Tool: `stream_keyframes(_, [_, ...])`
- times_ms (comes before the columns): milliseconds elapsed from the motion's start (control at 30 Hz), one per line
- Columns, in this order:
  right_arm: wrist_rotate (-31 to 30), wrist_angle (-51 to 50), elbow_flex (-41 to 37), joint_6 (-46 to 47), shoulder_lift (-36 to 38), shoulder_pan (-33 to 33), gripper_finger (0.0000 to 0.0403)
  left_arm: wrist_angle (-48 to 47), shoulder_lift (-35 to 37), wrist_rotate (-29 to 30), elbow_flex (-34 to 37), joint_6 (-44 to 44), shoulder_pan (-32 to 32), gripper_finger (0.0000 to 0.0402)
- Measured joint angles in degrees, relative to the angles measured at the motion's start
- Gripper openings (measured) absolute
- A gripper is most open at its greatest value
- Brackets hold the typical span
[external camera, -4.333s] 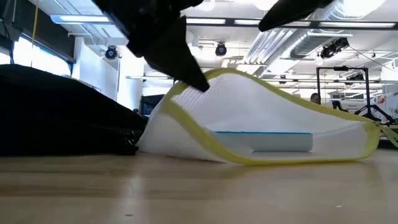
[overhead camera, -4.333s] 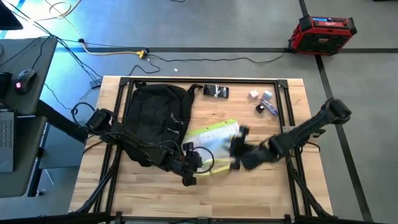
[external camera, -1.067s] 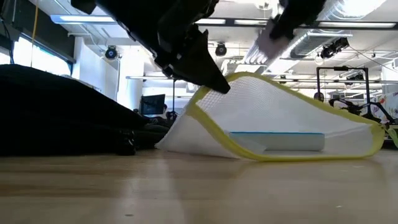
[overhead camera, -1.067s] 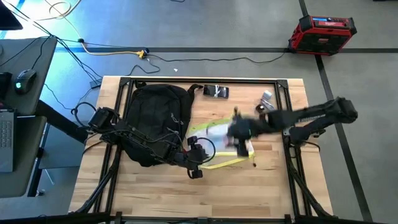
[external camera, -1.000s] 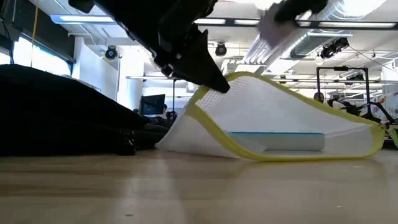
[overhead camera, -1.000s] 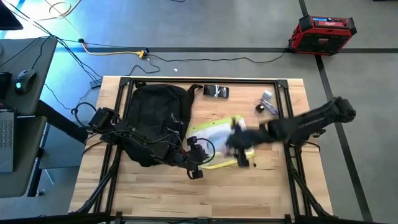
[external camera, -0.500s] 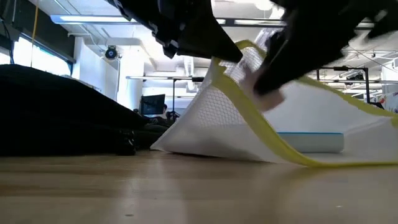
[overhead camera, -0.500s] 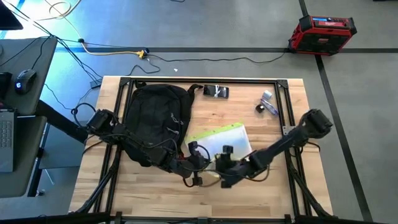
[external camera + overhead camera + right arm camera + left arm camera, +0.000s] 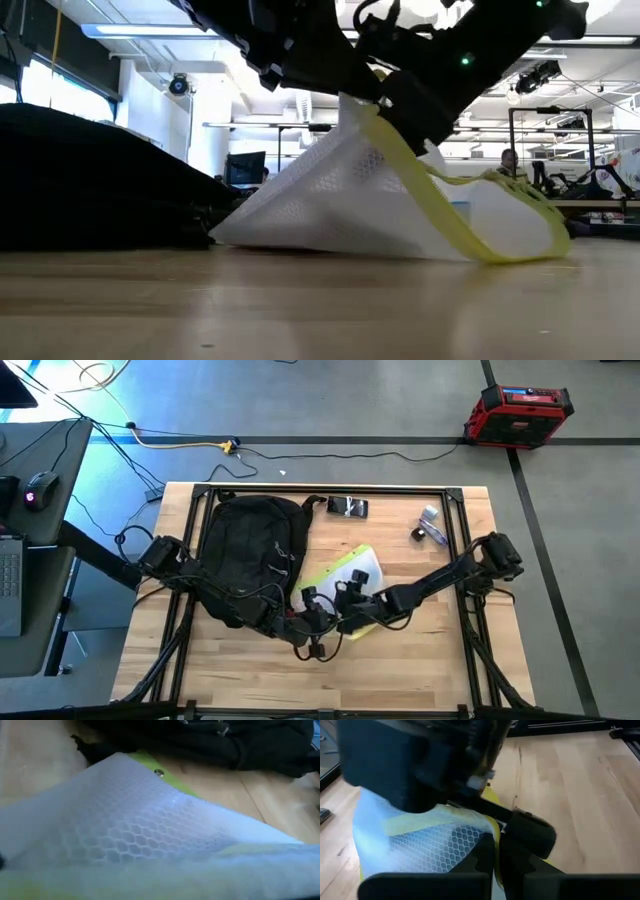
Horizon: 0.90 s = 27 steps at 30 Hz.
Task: Unpack backpack
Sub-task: Put the pink charger adapter into the zipper pouch
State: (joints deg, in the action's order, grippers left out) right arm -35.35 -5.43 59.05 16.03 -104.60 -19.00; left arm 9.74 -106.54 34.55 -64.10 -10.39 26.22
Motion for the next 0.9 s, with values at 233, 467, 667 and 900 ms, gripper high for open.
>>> stream_keyframes(233, [-1.16, -0.53, -0.09, 4.75, -0.07, 1.04, 0.0358, -2.35, 0.11, 2.38, -0.02, -1.42, 0.02, 0.0000])
stream_keyframes(467, [-2.80, -1.19, -0.09, 4.51, 0.95, -0.70, 0.0389, -2.98, 0.11, 3.56, -0.26, -3.06, 0.57, 0.0000])
stream_keyframes(667, [-5.15, -4.94, 0.09, 3.39, 3.72, -5.00, 0.0358, -2.60, 0.07, 5.71, -0.37, -2.91, 1.59, 0.0000])
stream_keyframes(900, [1.18, -11.39, 0.35, 3.98, 6.90, -8.38, 0.0329, -5.40, -0.01, 7.21, -0.13, -3.06, 1.62, 0.0000])
